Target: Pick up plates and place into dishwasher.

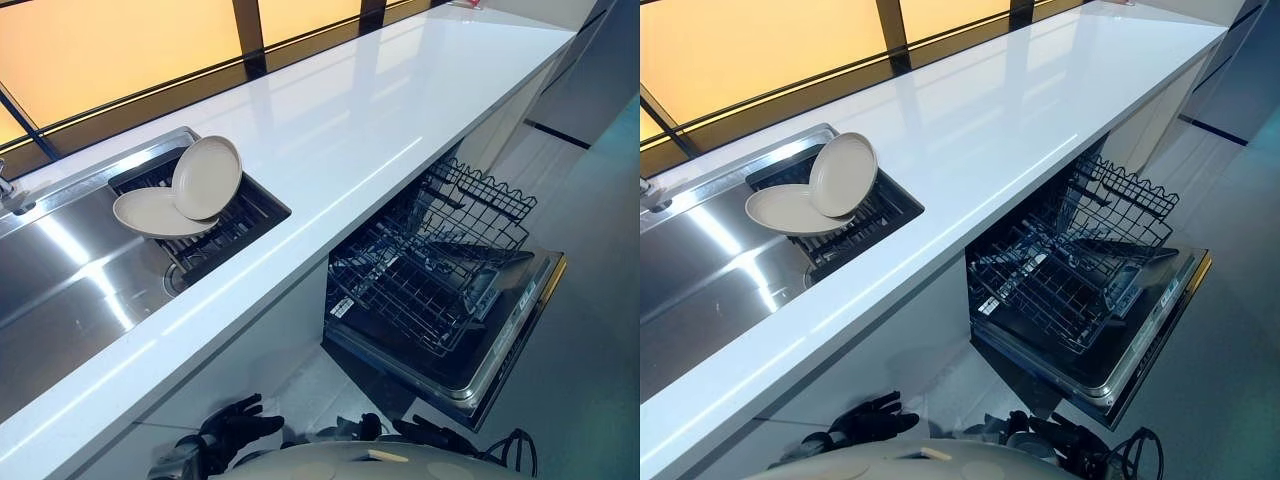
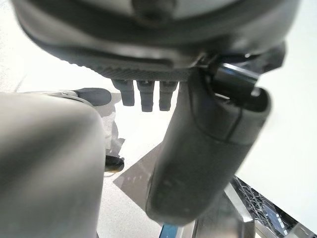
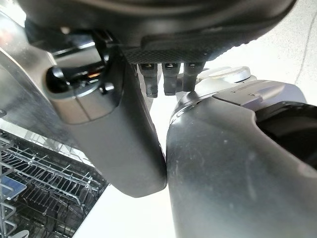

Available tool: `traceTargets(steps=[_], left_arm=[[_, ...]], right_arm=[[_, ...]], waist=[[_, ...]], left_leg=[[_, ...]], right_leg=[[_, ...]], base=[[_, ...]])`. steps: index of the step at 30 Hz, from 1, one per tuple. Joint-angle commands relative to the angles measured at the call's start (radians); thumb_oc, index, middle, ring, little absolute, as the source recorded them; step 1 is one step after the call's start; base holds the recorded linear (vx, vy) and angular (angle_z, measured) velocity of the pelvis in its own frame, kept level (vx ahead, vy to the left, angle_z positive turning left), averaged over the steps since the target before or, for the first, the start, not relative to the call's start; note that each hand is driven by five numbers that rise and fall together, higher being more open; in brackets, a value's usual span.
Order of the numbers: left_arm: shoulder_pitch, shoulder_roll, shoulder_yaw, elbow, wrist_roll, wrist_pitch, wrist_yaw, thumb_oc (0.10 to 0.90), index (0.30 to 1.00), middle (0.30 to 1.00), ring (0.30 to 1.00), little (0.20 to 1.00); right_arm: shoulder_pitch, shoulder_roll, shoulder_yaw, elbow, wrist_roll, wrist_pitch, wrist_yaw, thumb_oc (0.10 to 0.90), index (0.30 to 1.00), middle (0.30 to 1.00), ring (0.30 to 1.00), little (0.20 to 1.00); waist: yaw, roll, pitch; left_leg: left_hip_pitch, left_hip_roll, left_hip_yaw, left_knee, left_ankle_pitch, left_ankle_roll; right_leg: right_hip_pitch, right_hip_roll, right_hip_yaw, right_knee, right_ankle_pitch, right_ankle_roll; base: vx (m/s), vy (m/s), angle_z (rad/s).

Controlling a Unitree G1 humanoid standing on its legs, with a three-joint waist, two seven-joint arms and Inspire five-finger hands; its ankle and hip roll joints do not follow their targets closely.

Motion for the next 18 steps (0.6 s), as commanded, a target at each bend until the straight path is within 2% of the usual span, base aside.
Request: traceTargets(steps=[1,4,7,11,12,14,15,16,18], left_arm=[[-0.071,-0.01,0.017,0.021,0.002,-0.052,-0.037,0.8,0.9,0.9,0.9,0.9],[-0.069,-0.009,0.024,0.012,-0.054,-0.051,-0.078,0.8,0.9,0.9,0.9,0.9],[-0.069,-0.02,0.039,-0.032,-0.183,-0.026,-0.169,0.8,0.9,0.9,0.9,0.9],[-0.072,-0.031,0.037,-0.161,-0.286,0.127,-0.382,0.8,0.9,0.9,0.9,0.9],[-0.072,-0.034,0.021,-0.218,-0.322,0.19,-0.459,0.8,0.9,0.9,0.9,0.9],[-0.077,-0.039,0.011,-0.297,-0.353,0.267,-0.615,0.8,0.9,0.9,0.9,0.9],[-0.077,-0.048,0.003,-0.367,-0.399,0.33,-0.73,0.8,0.9,0.9,0.9,0.9],[-0.076,-0.049,0.003,-0.375,-0.399,0.34,-0.756,0.8,0.9,0.9,0.9,0.9],[-0.075,-0.079,0.009,-0.467,-0.45,0.43,-0.917,0.8,0.9,0.9,0.9,0.9]], right_arm=[[-0.044,-0.015,0.019,0.049,-0.012,-0.012,0.035,0.8,0.9,0.9,0.9,0.9],[-0.045,-0.013,0.023,0.046,-0.012,-0.012,0.029,0.8,0.9,0.9,0.9,0.9],[-0.046,-0.012,0.02,0.041,-0.019,-0.003,0.025,0.8,0.9,0.9,0.9,0.9],[-0.052,-0.016,0.015,0.029,-0.022,0.017,0.019,0.8,0.9,0.9,0.9,0.9],[-0.055,-0.02,0.015,0.025,-0.021,0.022,0.019,0.8,0.9,0.9,0.9,0.9],[-0.058,-0.028,0.011,0.029,-0.025,0.022,0.024,0.8,0.9,0.9,0.9,0.9],[-0.062,-0.034,0.006,0.038,-0.032,0.017,0.027,0.8,0.9,0.9,0.9,0.9],[-0.063,-0.035,0.006,0.04,-0.033,0.017,0.028,0.8,0.9,0.9,0.9,0.9],[-0.064,-0.037,-0.005,0.058,-0.046,0.003,0.041,0.8,0.9,0.9,0.9,0.9]], waist=[[0.001,0.044,0.02],[0.002,0.045,0.02],[0.003,0.044,0.02],[0.01,0.044,0.023],[0.013,0.045,0.024],[0.016,0.049,0.025],[0.018,0.052,0.025],[0.019,0.052,0.025],[0.023,0.052,0.025]], left_leg=[[-0.059,-0.048,-0.051,0.064,-0.081,0.024],[-0.056,-0.048,-0.052,0.061,-0.081,0.024],[-0.052,-0.048,-0.055,0.055,-0.079,0.022],[-0.052,-0.046,-0.058,0.047,-0.076,0.018],[-0.053,-0.045,-0.059,0.043,-0.074,0.017],[-0.054,-0.044,-0.062,0.036,-0.072,0.018],[-0.053,-0.042,-0.064,0.028,-0.07,0.018],[-0.052,-0.042,-0.064,0.027,-0.07,0.018],[-0.048,-0.041,-0.069,0.016,-0.068,0.018]], right_leg=[[0.013,0.075,0.017,0.206,-0.247,0.002],[0.015,0.074,0.017,0.205,-0.246,0.003],[0.018,0.074,0.017,0.199,-0.243,0.004],[0.017,0.074,0.017,0.193,-0.237,0.008],[0.016,0.075,0.017,0.191,-0.235,0.008],[0.011,0.075,0.019,0.19,-0.233,0.01],[0.008,0.075,0.019,0.188,-0.229,0.012],[0.008,0.075,0.02,0.188,-0.229,0.012],[0.01,0.076,0.02,0.183,-0.226,0.014]], base=[[0.0,0.0,0.0],[0.0,0.0,0.0],[0.0,0.0,0.0],[0.0,0.0,0.0],[0.0,0.0,0.0],[0.0,0.0,0.0],[0.0,0.0,0.0],[0.0,0.0,0.0],[0.0,0.0,0.0]])
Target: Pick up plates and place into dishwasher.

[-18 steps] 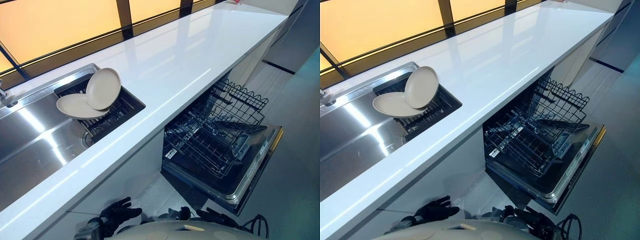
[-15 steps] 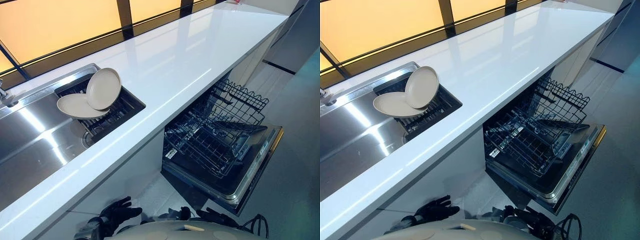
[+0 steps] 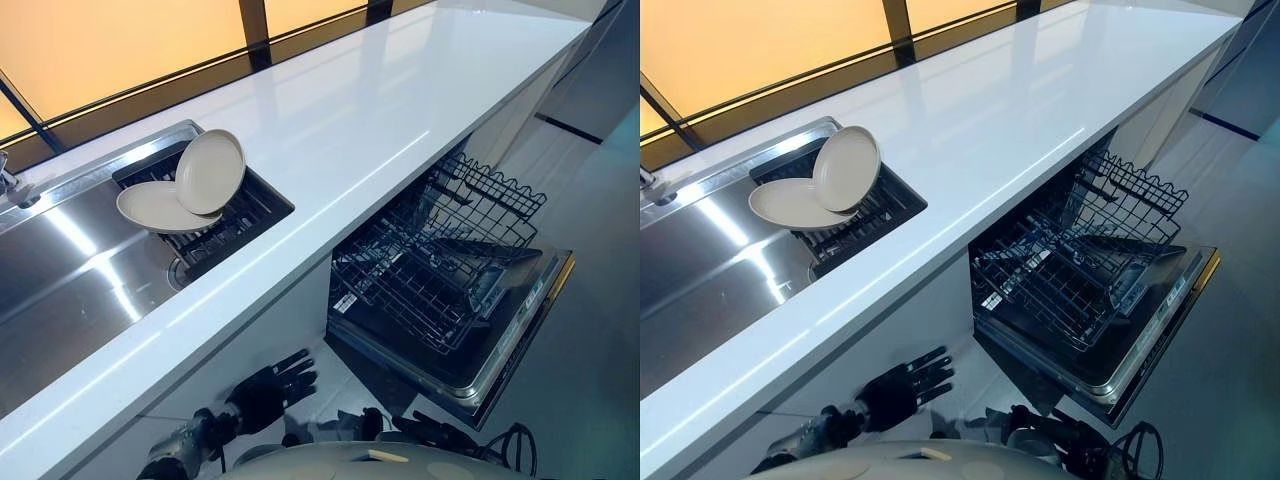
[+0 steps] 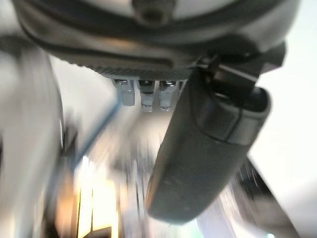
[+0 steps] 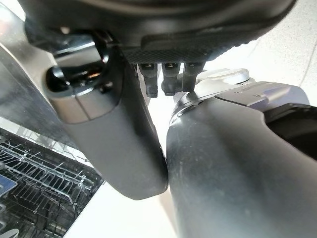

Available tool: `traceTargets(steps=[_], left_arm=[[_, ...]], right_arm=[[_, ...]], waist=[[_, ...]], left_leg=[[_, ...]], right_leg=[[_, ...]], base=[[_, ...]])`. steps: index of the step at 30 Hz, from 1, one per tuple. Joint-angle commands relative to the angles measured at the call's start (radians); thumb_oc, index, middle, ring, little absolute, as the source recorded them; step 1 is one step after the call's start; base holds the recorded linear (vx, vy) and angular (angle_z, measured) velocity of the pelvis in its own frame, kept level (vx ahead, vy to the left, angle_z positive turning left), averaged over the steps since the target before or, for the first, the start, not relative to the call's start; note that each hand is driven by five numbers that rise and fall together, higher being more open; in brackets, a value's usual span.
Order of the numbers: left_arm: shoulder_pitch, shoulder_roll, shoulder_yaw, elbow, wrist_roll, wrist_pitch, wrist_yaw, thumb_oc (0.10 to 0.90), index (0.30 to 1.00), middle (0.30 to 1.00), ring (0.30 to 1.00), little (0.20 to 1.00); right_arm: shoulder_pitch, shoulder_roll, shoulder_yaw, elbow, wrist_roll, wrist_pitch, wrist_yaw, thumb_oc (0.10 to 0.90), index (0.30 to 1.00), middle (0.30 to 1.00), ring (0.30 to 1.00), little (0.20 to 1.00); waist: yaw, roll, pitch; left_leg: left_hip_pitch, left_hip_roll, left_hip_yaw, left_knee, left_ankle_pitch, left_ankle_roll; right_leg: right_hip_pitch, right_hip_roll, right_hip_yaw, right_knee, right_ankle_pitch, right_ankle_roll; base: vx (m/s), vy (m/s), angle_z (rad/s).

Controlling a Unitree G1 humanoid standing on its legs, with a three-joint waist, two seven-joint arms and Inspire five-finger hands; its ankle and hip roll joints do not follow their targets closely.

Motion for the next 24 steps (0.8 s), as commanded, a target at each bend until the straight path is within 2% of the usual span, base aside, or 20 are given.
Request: traceTargets(steps=[1,3,6,7,10,12,14,15,16,18,19,21,24], left_arm=[[-0.071,-0.087,-0.01,-0.137,-0.152,0.116,-0.303,0.8,0.9,0.9,0.9,0.9],[-0.079,-0.105,-0.034,-0.217,-0.207,0.156,-0.371,0.8,0.9,0.9,0.9,0.9],[-0.11,-0.122,-0.105,-0.38,-0.394,0.212,-0.355,0.8,0.9,0.9,0.9,0.9],[-0.126,-0.126,-0.131,-0.438,-0.473,0.224,-0.336,0.8,0.9,0.9,0.9,0.9],[-0.167,-0.126,-0.176,-0.567,-0.629,0.198,-0.224,0.8,0.9,0.9,0.9,0.9],[-0.21,-0.12,-0.21,-0.662,-0.7,0.08,-0.11,0.8,0.9,0.9,0.9,0.9],[-0.252,-0.095,-0.225,-0.76,-0.685,-0.113,0.008,0.8,0.9,0.9,0.9,0.9],[-0.262,-0.083,-0.222,-0.79,-0.666,-0.171,0.054,0.8,0.9,0.9,0.9,0.9],[-0.285,-0.051,-0.209,-0.835,-0.55,-0.38,0.131,0.8,0.9,0.9,0.9,0.9],[-0.312,0.027,-0.172,-0.921,-0.41,-0.589,0.289,0.8,0.9,0.9,0.9,0.9],[-0.318,0.051,-0.154,-0.94,-0.337,-0.662,0.352,0.8,0.9,0.9,0.9,0.9],[-0.332,0.128,-0.089,-0.995,-0.167,-0.785,0.563,0.8,0.9,0.9,0.9,0.9],[-0.341,0.185,-0.013,-1.033,-0.024,-0.824,0.739,0.8,0.9,0.9,0.9,0.9]], right_arm=[[-0.042,-0.027,-0.005,0.071,-0.037,-0.02,0.045,0.8,0.9,0.9,0.9,0.9],[-0.047,-0.023,-0.008,0.086,-0.044,-0.031,0.052,0.8,0.9,0.9,0.9,0.9],[-0.054,-0.015,0.003,0.104,-0.048,-0.047,0.057,0.8,0.9,0.9,0.9,0.9],[-0.056,-0.012,0.012,0.11,-0.046,-0.053,0.058,0.8,0.9,0.9,0.9,0.9],[-0.061,-0.011,0.028,0.116,-0.044,-0.054,0.059,0.8,0.9,0.9,0.9,0.9],[-0.064,-0.006,0.048,0.123,-0.038,-0.059,0.056,0.8,0.9,0.9,0.9,0.9],[-0.061,-0.005,0.064,0.124,-0.033,-0.065,0.053,0.8,0.9,0.9,0.9,0.9],[-0.058,-0.003,0.068,0.122,-0.03,-0.066,0.051,0.8,0.9,0.9,0.9,0.9],[-0.049,-0.001,0.076,0.112,-0.025,-0.067,0.043,0.8,0.9,0.9,0.9,0.9],[-0.031,0.0,0.089,0.104,-0.008,-0.079,0.029,0.8,0.9,0.9,0.9,0.9],[-0.023,0.0,0.091,0.1,-0.007,-0.083,0.024,0.8,0.9,0.9,0.9,0.9],[-0.002,-0.001,0.095,0.094,0.008,-0.092,0.016,0.8,0.9,0.9,0.9,0.9],[0.01,0.001,0.092,0.099,0.021,-0.102,0.013,0.8,0.9,0.9,0.9,0.9]], waist=[[0.018,0.044,-0.012],[0.018,0.041,-0.013],[0.014,0.034,-0.013],[0.011,0.031,-0.014],[0.005,0.026,-0.017],[0.0,0.023,-0.02],[-0.005,0.023,-0.022],[-0.005,0.023,-0.023],[-0.004,0.024,-0.023],[0.001,0.03,-0.026],[0.003,0.032,-0.027],[0.012,0.036,-0.035],[0.025,0.037,-0.046]], left_leg=[[-0.044,-0.04,-0.062,0.015,-0.069,0.019],[-0.041,-0.038,-0.063,0.009,-0.07,0.018],[-0.036,-0.034,-0.061,0.002,-0.071,0.016],[-0.035,-0.032,-0.058,0.002,-0.074,0.014],[-0.034,-0.029,-0.052,0.002,-0.079,0.011],[-0.034,-0.027,-0.049,0.002,-0.081,0.009],[-0.034,-0.027,-0.046,0.002,-0.081,0.009],[-0.034,-0.027,-0.046,0.002,-0.081,0.009],[-0.034,-0.027,-0.049,0.002,-0.081,0.01],[-0.036,-0.029,-0.055,0.002,-0.078,0.01],[-0.037,-0.031,-0.059,0.002,-0.078,0.01],[-0.04,-0.037,-0.076,0.002,-0.075,0.012],[-0.041,-0.044,-0.09,0.002,-0.073,0.014]], right_leg=[[0.011,0.077,0.02,0.182,-0.225,0.014],[0.011,0.078,0.021,0.18,-0.223,0.015],[0.015,0.08,0.026,0.174,-0.219,0.016],[0.017,0.081,0.028,0.171,-0.218,0.017],[0.021,0.083,0.029,0.164,-0.215,0.018],[0.025,0.085,0.031,0.155,-0.214,0.018],[0.03,0.087,0.031,0.148,-0.214,0.017],[0.031,0.087,0.03,0.147,-0.214,0.016],[0.036,0.088,0.027,0.14,-0.215,0.016],[0.041,0.089,0.017,0.133,-0.217,0.014],[0.043,0.089,0.014,0.13,-0.217,0.013],[0.051,0.09,0.002,0.121,-0.221,0.01],[0.057,0.092,-0.009,0.117,-0.227,0.005]], base=[[0.0,0.0,0.0],[0.01,-0.015,0.0],[0.01,-0.023,0.0],[0.02,-0.031,0.0],[0.0,0.0,0.0],[0.0,0.0,0.0],[0.0,0.0,0.0],[0.0,0.0,0.0],[0.0,0.0,0.0],[0.0,0.0,0.0],[0.0,0.0,0.0],[-0.01,-0.001,0.04],[-0.01,-0.008,0.12]])
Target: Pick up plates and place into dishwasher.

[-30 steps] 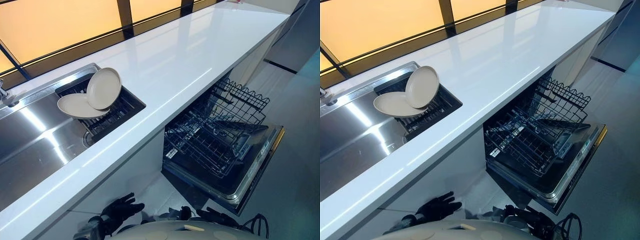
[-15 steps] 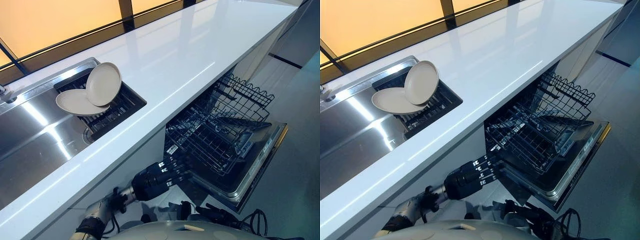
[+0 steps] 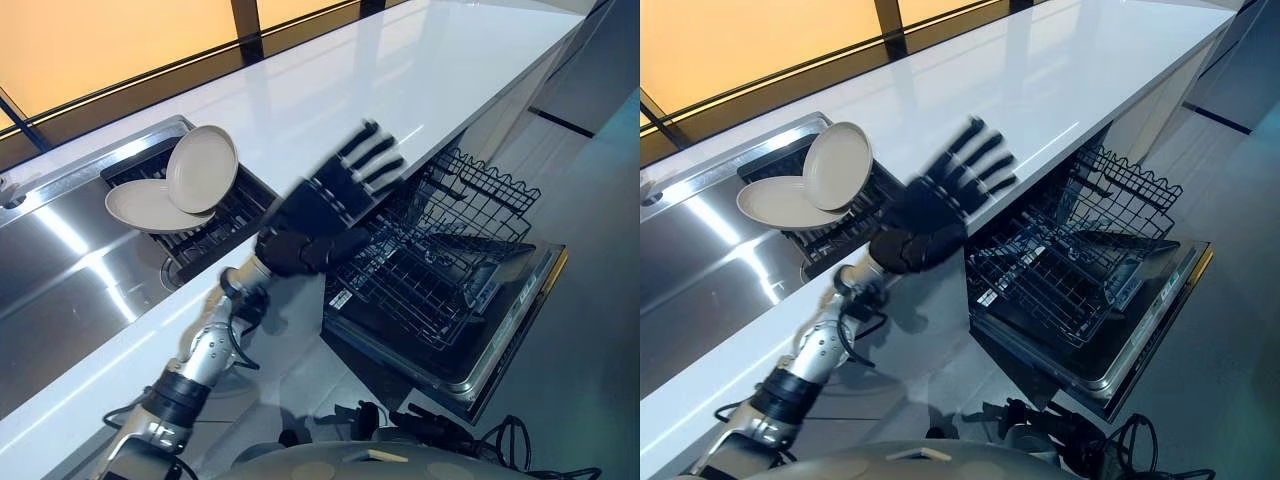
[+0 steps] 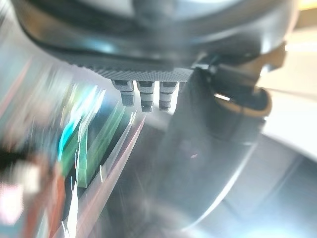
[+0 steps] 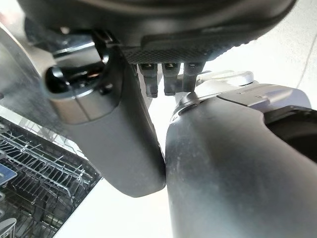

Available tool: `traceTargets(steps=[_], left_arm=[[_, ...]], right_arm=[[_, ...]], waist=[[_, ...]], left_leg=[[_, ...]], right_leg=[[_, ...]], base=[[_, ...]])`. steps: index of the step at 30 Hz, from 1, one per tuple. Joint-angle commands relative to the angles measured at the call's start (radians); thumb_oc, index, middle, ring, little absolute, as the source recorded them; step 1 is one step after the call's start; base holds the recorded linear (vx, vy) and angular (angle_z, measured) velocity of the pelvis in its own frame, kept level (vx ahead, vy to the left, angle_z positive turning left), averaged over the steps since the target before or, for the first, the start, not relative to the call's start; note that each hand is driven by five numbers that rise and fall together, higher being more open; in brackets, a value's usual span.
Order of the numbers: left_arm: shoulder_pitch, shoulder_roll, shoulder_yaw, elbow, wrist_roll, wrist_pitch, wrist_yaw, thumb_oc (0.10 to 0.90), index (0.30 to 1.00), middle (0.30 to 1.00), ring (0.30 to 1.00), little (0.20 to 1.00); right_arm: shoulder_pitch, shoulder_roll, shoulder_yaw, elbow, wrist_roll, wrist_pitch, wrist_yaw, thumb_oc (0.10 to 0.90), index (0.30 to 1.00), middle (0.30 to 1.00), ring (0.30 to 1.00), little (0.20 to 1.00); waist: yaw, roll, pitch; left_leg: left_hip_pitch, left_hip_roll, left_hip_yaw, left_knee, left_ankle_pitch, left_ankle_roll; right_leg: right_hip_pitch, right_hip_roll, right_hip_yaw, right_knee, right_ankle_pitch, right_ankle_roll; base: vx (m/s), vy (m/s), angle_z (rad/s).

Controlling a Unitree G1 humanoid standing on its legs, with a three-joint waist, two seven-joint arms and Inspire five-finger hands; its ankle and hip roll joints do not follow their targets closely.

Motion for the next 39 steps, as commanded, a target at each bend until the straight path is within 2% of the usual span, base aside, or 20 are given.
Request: traceTargets(steps=[1,3,5,6,8,10,12,16,21,28,34,39], left_arm=[[-0.105,0.008,0.114,-0.147,0.227,-0.189,0.248,0.8,0.9,0.9,0.9,0.9],[-0.11,0.028,0.146,-0.161,0.325,-0.192,0.318,0.8,0.9,0.9,0.9,0.9],[-0.125,0.078,0.206,-0.176,0.582,-0.181,0.49,0.8,0.9,0.9,0.9,0.9],[-0.128,0.086,0.211,-0.175,0.608,-0.174,0.505,0.8,0.9,0.9,0.9,0.9],[-0.15,0.159,0.265,-0.156,0.81,-0.104,0.642,0.8,0.9,0.9,0.9,0.9],[-0.163,0.202,0.292,-0.128,0.88,-0.068,0.68,0.8,0.9,0.9,0.9,0.9],[-0.184,0.285,0.324,-0.075,0.945,-0.008,0.72,0.8,0.9,0.9,0.9,0.9],[-0.215,0.448,0.359,0.05,0.934,0.093,0.705,0.8,0.9,0.9,0.9,0.9],[-0.257,0.573,0.324,0.191,0.92,0.182,0.655,0.8,0.9,0.9,0.9,0.9],[-0.323,0.663,0.255,0.342,0.892,0.257,0.569,0.8,0.9,0.9,0.9,0.9],[-0.411,0.692,0.187,0.465,0.856,0.32,0.544,0.8,0.9,0.9,0.9,0.9],[-0.452,0.707,0.161,0.556,0.855,0.336,0.535,0.8,0.9,0.9,0.9,0.9]], right_arm=[[0.027,-0.006,0.026,0.058,0.034,-0.017,0.003,0.8,0.9,0.9,0.9,0.9],[0.026,-0.006,0.025,0.06,0.039,-0.017,0.001,0.8,0.9,0.9,0.9,0.9],[0.025,-0.006,0.024,0.065,0.038,-0.021,-0.002,0.8,0.9,0.9,0.9,0.9],[0.025,-0.006,0.024,0.065,0.038,-0.021,-0.003,0.8,0.9,0.9,0.9,0.9],[0.022,-0.01,0.026,0.063,0.038,-0.02,-0.006,0.8,0.9,0.9,0.9,0.9],[0.022,-0.012,0.028,0.062,0.037,-0.019,-0.006,0.8,0.9,0.9,0.9,0.9],[0.02,-0.015,0.029,0.059,0.031,-0.013,-0.011,0.8,0.9,0.9,0.9,0.9],[0.018,-0.033,0.024,0.047,0.023,0.01,-0.022,0.8,0.9,0.9,0.9,0.9],[0.012,-0.052,0.018,0.042,0.016,0.031,-0.034,0.8,0.9,0.9,0.9,0.9],[0.014,-0.069,0.003,0.036,0.043,0.048,-0.022,0.8,0.9,0.9,0.9,0.9],[0.021,-0.075,-0.006,0.029,0.057,0.054,-0.023,0.8,0.9,0.9,0.9,0.9],[0.028,-0.071,-0.01,0.025,0.067,0.05,-0.025,0.8,0.9,0.9,0.9,0.9]], waist=[[0.031,0.047,-0.05],[0.035,0.047,-0.053],[0.042,0.048,-0.061],[0.042,0.048,-0.061],[0.044,0.053,-0.068],[0.043,0.054,-0.071],[0.042,0.059,-0.076],[0.037,0.072,-0.082],[0.027,0.086,-0.08],[0.008,0.093,-0.078],[-0.01,0.1,-0.076],[-0.023,0.105,-0.071]], left_leg=[[-0.045,-0.048,-0.07,0.001,-0.076,0.017],[-0.045,-0.05,-0.075,0.001,-0.074,0.018],[-0.045,-0.053,-0.084,0.001,-0.072,0.018],[-0.045,-0.053,-0.085,0.001,-0.072,0.018],[-0.046,-0.055,-0.086,0.001,-0.069,0.016],[-0.046,-0.055,-0.084,0.001,-0.067,0.014],[-0.048,-0.054,-0.08,0.001,-0.064,0.01],[-0.049,-0.052,-0.068,0.001,-0.059,0.002],[-0.045,-0.052,-0.059,0.001,-0.055,0.002],[-0.041,-0.055,-0.043,0.001,-0.054,0.006],[-0.038,-0.062,-0.031,0.001,-0.057,0.013],[-0.036,-0.071,-0.018,0.003,-0.061,0.023]], right_leg=[[0.047,0.09,-0.007,0.118,-0.228,0.001],[0.048,0.091,-0.009,0.12,-0.231,-0.001],[0.051,0.091,-0.014,0.12,-0.235,-0.005],[0.051,0.091,-0.015,0.12,-0.236,-0.005],[0.053,0.093,-0.015,0.118,-0.238,-0.007],[0.055,0.094,-0.015,0.116,-0.238,-0.008],[0.056,0.095,-0.013,0.11,-0.236,-0.007],[0.058,0.098,-0.007,0.103,-0.232,-0.006],[0.061,0.1,0.008,0.095,-0.224,-0.003],[0.056,0.101,0.032,0.09,-0.213,0.006],[0.045,0.096,0.049,0.093,-0.204,0.018],[0.032,0.089,0.063,0.106,-0.2,0.028]], base=[[-0.01,-0.011,0.17],[-0.01,-0.007,0.17],[-0.02,-0.005,0.19],[-0.02,0.001,0.18],[-0.02,0.01,0.12],[-0.01,0.009,0.08],[0.0,0.006,0.02],[0.0,0.035,-0.02],[0.01,0.054,-0.02],[0.03,0.049,-0.05],[0.03,0.041,-0.04],[0.03,0.049,-0.11]])
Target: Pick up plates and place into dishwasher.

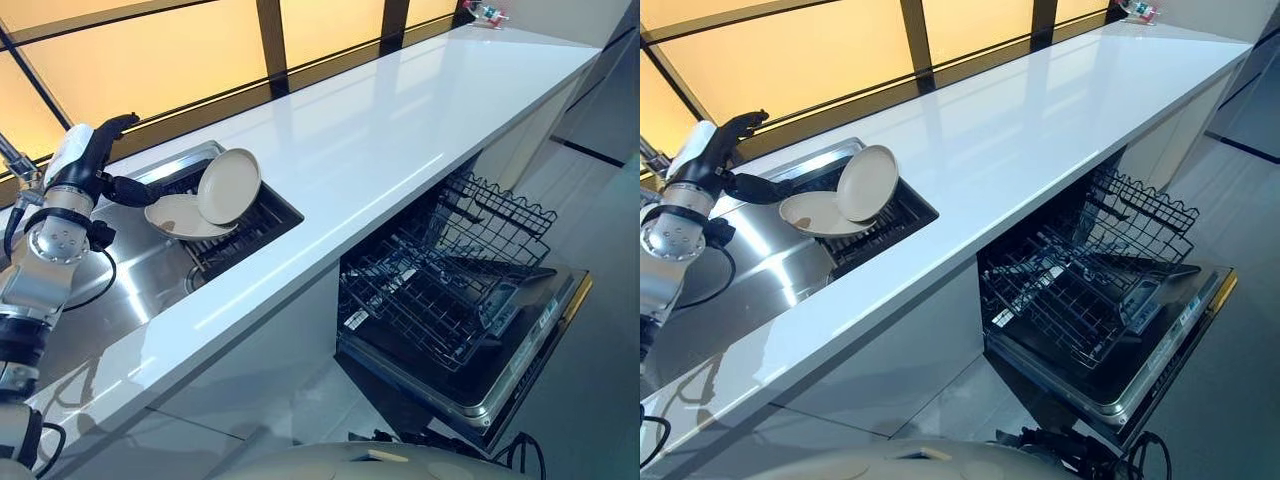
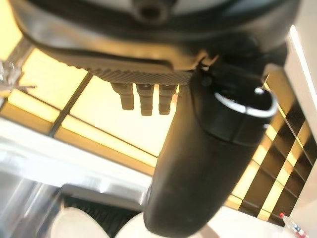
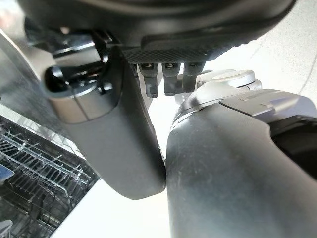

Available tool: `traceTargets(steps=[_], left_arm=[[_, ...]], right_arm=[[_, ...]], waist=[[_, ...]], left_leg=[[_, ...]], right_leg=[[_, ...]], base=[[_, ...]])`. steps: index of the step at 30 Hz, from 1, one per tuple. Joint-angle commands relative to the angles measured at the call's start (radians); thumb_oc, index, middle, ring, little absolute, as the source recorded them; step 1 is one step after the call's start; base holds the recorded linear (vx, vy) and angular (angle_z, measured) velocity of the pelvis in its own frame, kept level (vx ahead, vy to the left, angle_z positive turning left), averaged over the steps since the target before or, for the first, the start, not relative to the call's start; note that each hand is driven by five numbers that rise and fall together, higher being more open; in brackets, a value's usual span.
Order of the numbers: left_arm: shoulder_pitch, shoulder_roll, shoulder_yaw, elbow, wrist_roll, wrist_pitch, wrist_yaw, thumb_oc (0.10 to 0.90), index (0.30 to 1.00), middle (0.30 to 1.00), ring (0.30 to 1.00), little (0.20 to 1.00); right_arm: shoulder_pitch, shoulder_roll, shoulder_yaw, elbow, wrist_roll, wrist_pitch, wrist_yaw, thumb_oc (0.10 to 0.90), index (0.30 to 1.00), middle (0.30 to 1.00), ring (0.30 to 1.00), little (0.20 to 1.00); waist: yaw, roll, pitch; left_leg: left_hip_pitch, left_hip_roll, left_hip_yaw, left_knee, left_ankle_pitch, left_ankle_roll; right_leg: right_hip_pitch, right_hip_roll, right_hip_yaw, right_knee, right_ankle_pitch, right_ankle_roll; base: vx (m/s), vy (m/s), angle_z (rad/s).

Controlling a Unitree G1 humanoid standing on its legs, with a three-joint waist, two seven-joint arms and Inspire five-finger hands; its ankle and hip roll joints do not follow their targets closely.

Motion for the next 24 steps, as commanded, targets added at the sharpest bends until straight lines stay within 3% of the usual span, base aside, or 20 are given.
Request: traceTargets(steps=[1,13,24], left_arm=[[-0.247,0.141,0.042,0.054,-0.014,-0.019,0.04,0.8,0.9,0.9,0.9,0.9],[-0.362,0.166,-0.028,0.201,-0.041,0.005,0.065,0.8,0.9,0.9,0.9,0.9],[-0.425,0.19,-0.101,0.274,0.013,0.005,0.041,0.8,0.9,0.9,0.9,0.9]], right_arm=[[-0.006,-0.038,-0.008,0.002,0.029,0.0,0.003,0.8,0.9,0.9,0.9,0.9],[0.02,-0.023,-0.017,-0.066,0.057,0.013,-0.039,0.8,0.9,0.9,0.9,0.9],[0.047,-0.025,-0.028,-0.122,0.056,0.03,-0.064,0.8,0.9,0.9,0.9,0.9]], waist=[[-0.041,0.067,0.022],[-0.095,0.072,0.056],[-0.118,0.065,0.071]], left_leg=[[-0.029,-0.072,-0.012,0.01,-0.073,0.034],[-0.036,-0.09,0.062,0.021,-0.09,0.061],[-0.054,-0.101,0.09,0.039,-0.104,0.073]], right_leg=[[0.032,0.082,0.004,0.111,-0.19,0.027],[-0.061,0.046,0.049,0.197,-0.157,0.083],[-0.096,0.036,0.08,0.213,-0.143,0.097]], base=[[0.04,0.075,-0.11],[0.05,0.08,-0.11],[0.08,0.056,-0.19]])
